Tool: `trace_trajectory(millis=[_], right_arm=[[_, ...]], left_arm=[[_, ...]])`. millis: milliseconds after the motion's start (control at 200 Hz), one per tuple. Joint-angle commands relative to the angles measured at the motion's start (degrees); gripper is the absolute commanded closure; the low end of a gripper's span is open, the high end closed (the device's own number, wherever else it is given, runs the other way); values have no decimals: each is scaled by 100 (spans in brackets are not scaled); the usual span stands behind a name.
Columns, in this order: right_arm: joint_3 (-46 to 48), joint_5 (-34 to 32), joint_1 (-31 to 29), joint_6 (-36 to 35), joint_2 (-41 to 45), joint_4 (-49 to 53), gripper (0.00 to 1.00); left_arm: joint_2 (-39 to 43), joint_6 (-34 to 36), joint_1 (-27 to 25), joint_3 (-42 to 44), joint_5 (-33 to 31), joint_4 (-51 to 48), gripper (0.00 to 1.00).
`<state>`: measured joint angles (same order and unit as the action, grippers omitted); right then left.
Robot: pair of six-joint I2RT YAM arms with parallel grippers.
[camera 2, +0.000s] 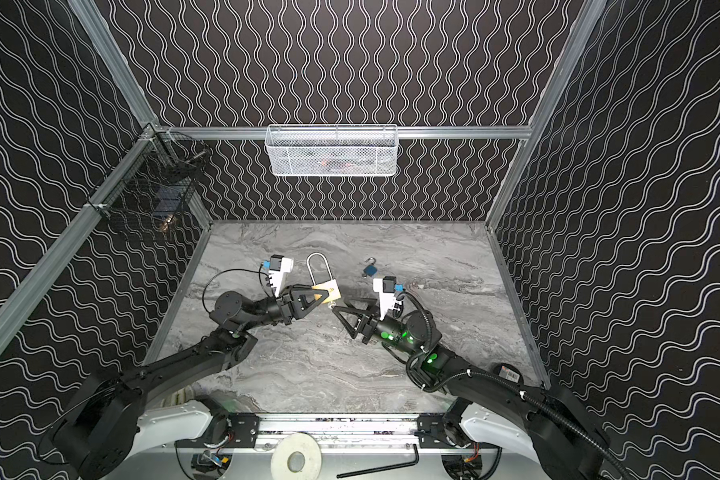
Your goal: Unlock with the key
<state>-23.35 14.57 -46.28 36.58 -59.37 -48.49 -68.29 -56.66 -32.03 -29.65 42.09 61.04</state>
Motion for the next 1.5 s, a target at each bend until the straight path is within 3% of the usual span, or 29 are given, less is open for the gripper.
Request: trace_trajectory(millis=[0, 100, 240, 410, 500, 781, 1496], right_arm=[[-175, -291, -3, -413, 186, 975, 28], [-539, -1084, -179, -919, 301, 2303, 27], [-800, -1991, -434, -1433, 509, 3154, 25], [-1370, -3289, -1045, -1996, 183, 3996, 37], [-1670, -3583, -1328, -2213, -154, 4132, 42], [-2402, -3438, -1673, -2646, -1126, 4338, 42], [-2911, -3381, -1682, -2665, -1797, 4551, 62]], left_arm=[[140, 314, 11, -67, -397, -521, 100], [274, 435, 12, -190, -779, -1312, 100], [496, 504, 9, -269, -1339, -2382, 100], [810, 232, 6, -276, -2126, -3519, 100], [885, 68, -22, -376, -2401, -4097, 100], [997, -170, -188, -756, -2784, -5174, 100], [1066, -168, -252, -788, -2695, -4882, 100]])
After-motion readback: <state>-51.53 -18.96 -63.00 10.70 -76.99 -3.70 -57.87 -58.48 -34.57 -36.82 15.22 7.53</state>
